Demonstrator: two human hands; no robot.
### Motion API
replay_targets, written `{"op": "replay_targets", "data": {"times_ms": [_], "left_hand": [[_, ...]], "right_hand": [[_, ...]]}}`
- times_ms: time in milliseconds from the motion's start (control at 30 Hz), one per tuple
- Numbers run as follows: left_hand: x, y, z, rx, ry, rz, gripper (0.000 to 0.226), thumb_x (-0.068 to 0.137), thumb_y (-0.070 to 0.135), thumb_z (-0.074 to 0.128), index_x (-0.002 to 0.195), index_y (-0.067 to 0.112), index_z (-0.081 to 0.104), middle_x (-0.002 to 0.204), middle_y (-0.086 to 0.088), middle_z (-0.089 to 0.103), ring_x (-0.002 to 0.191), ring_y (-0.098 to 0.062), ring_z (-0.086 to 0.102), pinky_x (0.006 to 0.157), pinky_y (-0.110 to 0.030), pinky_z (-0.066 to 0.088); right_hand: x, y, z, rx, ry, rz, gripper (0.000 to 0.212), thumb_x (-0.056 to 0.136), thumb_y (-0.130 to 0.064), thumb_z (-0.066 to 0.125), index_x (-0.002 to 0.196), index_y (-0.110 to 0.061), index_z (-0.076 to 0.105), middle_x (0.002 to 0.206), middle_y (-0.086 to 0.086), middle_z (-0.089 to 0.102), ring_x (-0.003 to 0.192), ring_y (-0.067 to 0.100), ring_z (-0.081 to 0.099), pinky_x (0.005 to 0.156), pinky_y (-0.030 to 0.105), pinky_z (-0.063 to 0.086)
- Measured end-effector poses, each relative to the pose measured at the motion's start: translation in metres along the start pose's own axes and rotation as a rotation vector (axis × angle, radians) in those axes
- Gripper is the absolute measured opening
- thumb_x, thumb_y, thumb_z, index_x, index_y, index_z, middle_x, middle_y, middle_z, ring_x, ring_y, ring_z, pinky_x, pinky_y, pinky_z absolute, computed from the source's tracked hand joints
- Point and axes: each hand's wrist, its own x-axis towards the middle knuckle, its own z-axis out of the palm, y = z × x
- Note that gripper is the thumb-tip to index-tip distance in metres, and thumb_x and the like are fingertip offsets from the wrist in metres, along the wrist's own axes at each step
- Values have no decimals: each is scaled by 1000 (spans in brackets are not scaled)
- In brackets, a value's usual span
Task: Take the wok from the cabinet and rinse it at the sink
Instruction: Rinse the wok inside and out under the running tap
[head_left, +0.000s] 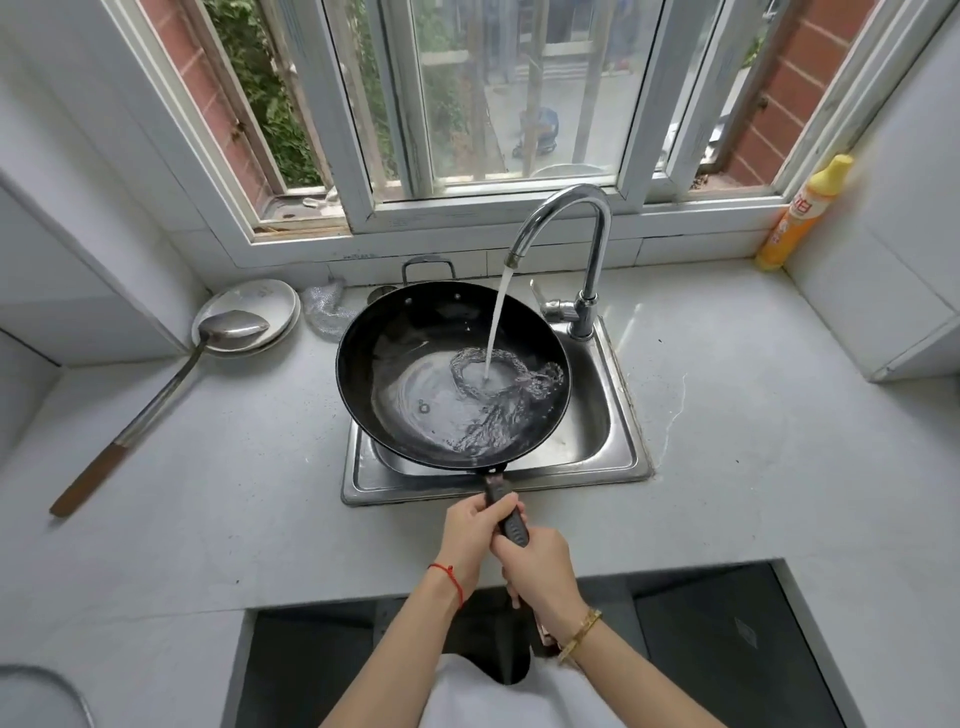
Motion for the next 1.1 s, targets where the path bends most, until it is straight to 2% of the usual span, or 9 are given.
{"op": "replay_targets", "data": {"times_ms": [133, 333, 433, 500, 633, 767, 900, 1100], "left_hand": [[-7, 6, 0, -73, -45, -38, 12, 89, 7, 64, 80, -1, 67, 70, -9, 66, 64, -17, 62, 62, -23, 54], [-9, 10, 5, -228, -146, -138, 13, 94, 3, 55, 101, -5, 62, 81, -9, 63, 71, -18, 63, 66, -23, 56], [-9, 10, 10, -245, -183, -164, 14, 96, 2, 51, 104, -5, 61, 82, -9, 62, 73, -18, 62, 67, -22, 56], [-8, 10, 12, -243, -192, -167, 14, 97, 2, 50, 103, -4, 61, 82, -9, 61, 74, -19, 62, 65, -22, 56], [-5, 7, 14, -168, -168, -136, 12, 95, 2, 53, 100, -3, 63, 81, -9, 63, 72, -18, 65, 67, -25, 57], [-4, 4, 11, -49, -99, -66, 10, 91, 5, 62, 85, 0, 69, 75, -9, 69, 71, -20, 66, 73, -30, 57], [-3, 5, 6, 6, -17, -7, 12, 88, 7, 67, 80, -1, 71, 71, -12, 71, 69, -23, 67, 72, -30, 58], [-7, 9, 0, -9, -37, -5, 14, 88, 11, 67, 83, -2, 70, 72, -11, 69, 67, -18, 66, 67, -26, 54]], "right_hand": [[-7, -5, 1, -79, 20, -5, 21, 85, -15, 59, 65, -11, 58, 52, 6, 53, 38, 18, 51, 38, 23, 42], [-11, -6, -5, -230, 84, -70, 24, 85, -17, 60, 62, -14, 57, 50, 1, 53, 40, 16, 53, 37, 21, 40], [-10, -1, -10, -319, 116, -103, 27, 85, -21, 59, 58, -21, 56, 52, -3, 55, 47, 13, 54, 41, 21, 39], [-9, 0, -14, -340, 129, -118, 33, 86, -22, 59, 54, -23, 50, 51, -4, 53, 47, 10, 51, 41, 17, 35], [-9, -2, -19, -297, 98, -119, 37, 88, -20, 61, 54, -24, 48, 50, -5, 50, 46, 10, 49, 39, 12, 33], [-7, -5, -20, -155, 22, -47, 28, 88, -18, 61, 60, -15, 54, 50, 1, 51, 39, 14, 49, 38, 22, 40], [-6, -10, -16, -12, -33, 28, 25, 87, -16, 60, 63, -11, 54, 45, 0, 48, 33, 14, 45, 38, 24, 39], [-9, -17, -7, -55, -19, 3, 20, 86, -13, 59, 66, -9, 56, 51, 7, 52, 36, 16, 48, 38, 23, 41]]}}
